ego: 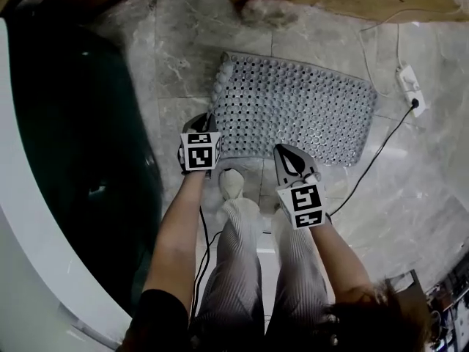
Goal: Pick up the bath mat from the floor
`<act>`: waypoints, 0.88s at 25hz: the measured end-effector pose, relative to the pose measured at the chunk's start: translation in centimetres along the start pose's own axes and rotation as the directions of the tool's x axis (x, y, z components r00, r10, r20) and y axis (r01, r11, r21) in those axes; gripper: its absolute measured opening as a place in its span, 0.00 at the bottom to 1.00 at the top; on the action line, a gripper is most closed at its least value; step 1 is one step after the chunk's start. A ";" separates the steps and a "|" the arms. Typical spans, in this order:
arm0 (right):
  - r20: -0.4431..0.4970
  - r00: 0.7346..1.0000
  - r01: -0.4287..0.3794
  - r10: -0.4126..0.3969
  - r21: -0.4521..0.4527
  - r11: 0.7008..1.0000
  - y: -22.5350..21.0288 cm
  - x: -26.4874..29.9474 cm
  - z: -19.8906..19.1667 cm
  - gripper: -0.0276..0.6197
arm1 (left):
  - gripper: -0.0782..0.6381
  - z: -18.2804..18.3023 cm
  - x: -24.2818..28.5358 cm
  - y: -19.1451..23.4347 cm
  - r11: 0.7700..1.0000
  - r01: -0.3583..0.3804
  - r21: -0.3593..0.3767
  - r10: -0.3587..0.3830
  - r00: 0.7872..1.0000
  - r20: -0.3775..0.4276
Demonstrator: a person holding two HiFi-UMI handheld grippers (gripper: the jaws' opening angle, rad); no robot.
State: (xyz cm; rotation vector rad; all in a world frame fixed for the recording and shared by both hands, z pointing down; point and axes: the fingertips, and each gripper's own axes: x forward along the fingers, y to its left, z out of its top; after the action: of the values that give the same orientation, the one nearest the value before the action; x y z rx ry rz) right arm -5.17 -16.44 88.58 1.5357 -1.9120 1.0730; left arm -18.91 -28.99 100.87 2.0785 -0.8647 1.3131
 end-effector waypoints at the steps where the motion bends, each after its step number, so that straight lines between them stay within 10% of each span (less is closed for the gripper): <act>1: -0.001 1.000 0.005 -0.005 0.005 1.000 0.2 -0.6 0.4 0.04 | 0.15 0.3 -0.7 -0.5 1.000 0.006 0.009 -0.006 1.000 -0.003; 22: 0.076 0.989 0.119 -0.127 0.099 0.988 -1.9 -15.7 11.9 0.04 | 0.14 10.0 -15.9 -14.5 0.965 0.202 0.168 -0.201 0.979 -0.027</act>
State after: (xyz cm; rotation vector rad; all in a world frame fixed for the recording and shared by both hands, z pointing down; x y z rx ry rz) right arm 2.27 -16.75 70.28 1.7514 -1.8157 1.0746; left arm -7.40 -22.91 81.08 2.2221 -0.5348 1.3242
